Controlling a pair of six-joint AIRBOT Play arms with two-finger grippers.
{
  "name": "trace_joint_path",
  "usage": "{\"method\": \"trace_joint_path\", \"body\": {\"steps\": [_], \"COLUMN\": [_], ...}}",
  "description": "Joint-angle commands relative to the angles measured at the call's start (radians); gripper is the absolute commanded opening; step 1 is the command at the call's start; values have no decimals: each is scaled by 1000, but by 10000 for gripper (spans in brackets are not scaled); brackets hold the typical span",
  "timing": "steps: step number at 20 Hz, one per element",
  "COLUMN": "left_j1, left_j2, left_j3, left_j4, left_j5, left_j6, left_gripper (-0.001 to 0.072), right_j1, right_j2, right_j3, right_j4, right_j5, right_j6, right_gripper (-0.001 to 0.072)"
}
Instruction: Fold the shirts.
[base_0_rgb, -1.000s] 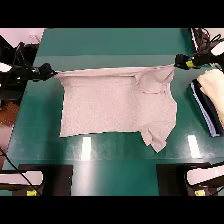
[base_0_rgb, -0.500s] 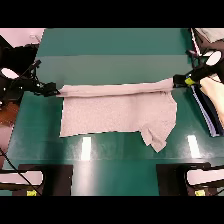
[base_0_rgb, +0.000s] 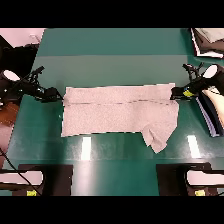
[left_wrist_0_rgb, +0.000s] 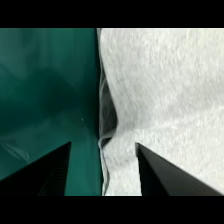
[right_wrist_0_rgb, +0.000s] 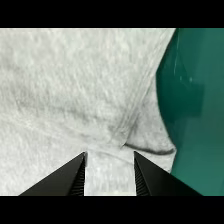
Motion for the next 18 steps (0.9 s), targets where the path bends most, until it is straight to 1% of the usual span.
{"method": "trace_joint_path", "body": {"steps": [1, 2, 3, 4, 5, 8, 12, 15, 18], "left_j1": [2, 2, 1, 1, 1, 1, 1, 1, 1], "left_j2": [1, 3, 8, 26, 70, 245, 410, 441, 441], "left_j3": [7, 12, 10, -13, -66, -278, -496, -569, -583], "left_j4": [52, 85, 108, 109, 111, 106, 104, 100, 71], "left_j5": [-80, -135, -194, -215, -192, -109, -109, -99, -58], "left_j6": [-58, -79, -78, -74, -74, -76, -83, -97, -101], "left_gripper": [485, 486, 485, 486, 486, 485, 485, 485, 485], "right_j1": [-2, -2, -2, -2, -2, -2, -2, -2, -2], "right_j2": [10, 26, 53, 80, 111, 197, 270, 301, 322], "right_j3": [23, 29, 28, 27, 27, 27, 27, 27, 27], "right_j4": [3, 2, 3, 4, 10, 53, 56, 55, 54], "right_j5": [109, 146, 171, 198, 235, 291, 290, 291, 293], "right_j6": [1, -2, -18, -28, -39, -64, -64, -70, -70], "right_gripper": [348, 347, 346, 342, 307, 306, 306, 306, 306]}}
